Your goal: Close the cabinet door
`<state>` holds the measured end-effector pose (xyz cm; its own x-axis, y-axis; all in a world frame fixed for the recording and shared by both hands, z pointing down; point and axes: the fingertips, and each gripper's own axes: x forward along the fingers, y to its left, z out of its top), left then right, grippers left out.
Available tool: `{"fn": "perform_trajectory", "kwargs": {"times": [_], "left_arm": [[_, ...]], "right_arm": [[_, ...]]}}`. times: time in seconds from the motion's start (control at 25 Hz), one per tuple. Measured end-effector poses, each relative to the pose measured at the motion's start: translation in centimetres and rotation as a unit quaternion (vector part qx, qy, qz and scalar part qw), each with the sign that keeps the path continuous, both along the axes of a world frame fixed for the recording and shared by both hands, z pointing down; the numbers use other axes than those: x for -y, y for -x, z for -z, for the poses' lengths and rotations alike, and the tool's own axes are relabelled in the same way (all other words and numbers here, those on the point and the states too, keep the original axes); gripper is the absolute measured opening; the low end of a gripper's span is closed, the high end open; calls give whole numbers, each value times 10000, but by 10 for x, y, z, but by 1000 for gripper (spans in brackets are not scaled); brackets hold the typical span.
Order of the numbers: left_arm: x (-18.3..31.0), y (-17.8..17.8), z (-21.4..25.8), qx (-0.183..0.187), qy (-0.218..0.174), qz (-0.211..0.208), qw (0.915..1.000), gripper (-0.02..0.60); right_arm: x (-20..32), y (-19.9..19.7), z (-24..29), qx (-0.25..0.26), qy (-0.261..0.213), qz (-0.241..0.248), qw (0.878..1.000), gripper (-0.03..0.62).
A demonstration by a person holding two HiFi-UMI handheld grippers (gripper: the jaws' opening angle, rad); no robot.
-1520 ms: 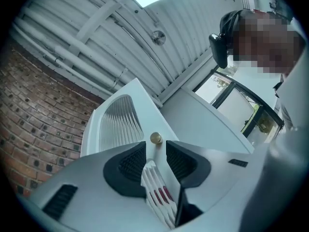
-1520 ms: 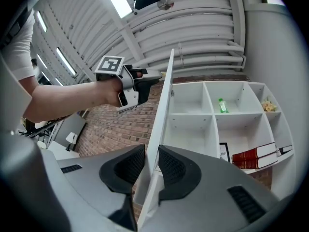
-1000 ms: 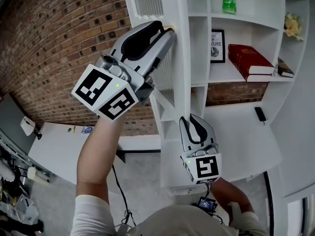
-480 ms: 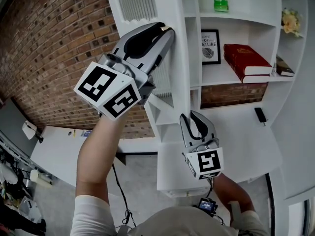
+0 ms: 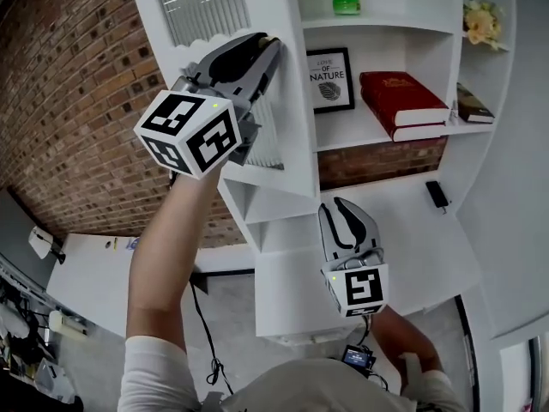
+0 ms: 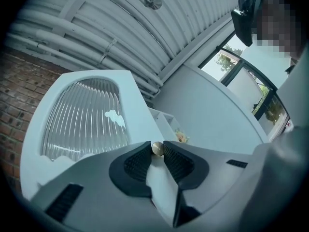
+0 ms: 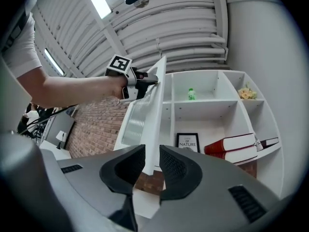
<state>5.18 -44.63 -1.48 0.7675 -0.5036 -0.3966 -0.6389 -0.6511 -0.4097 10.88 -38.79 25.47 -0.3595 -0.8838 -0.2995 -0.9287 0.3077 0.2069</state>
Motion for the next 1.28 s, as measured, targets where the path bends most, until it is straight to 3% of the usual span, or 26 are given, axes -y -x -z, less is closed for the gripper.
{"fn": "perform_trajectory", "kwargs": {"times": [0.36,1.28], "left_arm": [[35,-22,0,-119,103,307,9994,86],[97,-44,3,187,245,912,9954,87]], "right_arm": [[7,-69,-22,92,337,-344,9988,98],[15,-95,-38,97,492,-352,9981,98]]}}
